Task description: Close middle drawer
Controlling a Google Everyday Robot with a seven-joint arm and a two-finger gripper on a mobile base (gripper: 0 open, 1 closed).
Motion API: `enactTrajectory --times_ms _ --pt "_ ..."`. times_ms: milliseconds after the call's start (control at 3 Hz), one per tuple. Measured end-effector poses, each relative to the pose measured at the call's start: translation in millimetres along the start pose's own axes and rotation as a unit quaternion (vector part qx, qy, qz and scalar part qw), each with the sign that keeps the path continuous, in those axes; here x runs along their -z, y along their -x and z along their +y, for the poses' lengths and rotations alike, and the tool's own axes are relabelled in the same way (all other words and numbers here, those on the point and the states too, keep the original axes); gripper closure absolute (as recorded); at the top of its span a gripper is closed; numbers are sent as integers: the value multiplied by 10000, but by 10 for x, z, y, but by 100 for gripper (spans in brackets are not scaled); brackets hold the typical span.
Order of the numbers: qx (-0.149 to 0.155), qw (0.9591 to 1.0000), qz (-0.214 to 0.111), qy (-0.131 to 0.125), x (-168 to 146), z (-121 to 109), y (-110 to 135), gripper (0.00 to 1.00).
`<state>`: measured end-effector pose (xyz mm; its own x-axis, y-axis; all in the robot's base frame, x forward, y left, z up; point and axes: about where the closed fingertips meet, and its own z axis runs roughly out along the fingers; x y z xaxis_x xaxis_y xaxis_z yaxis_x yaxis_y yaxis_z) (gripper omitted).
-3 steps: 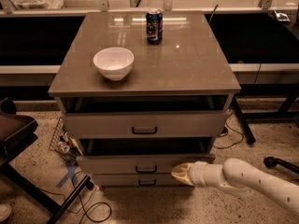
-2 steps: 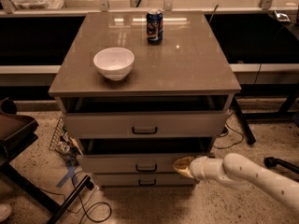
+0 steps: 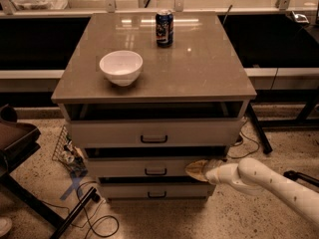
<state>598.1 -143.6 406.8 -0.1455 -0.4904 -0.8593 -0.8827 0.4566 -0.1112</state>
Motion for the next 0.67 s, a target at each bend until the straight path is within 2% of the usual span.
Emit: enactTrajectory --times_ms 333,667 --pt "-19 9998 -178 76 45 -5 58 100" --pt "106 9987 4 489 297 124 160 100"
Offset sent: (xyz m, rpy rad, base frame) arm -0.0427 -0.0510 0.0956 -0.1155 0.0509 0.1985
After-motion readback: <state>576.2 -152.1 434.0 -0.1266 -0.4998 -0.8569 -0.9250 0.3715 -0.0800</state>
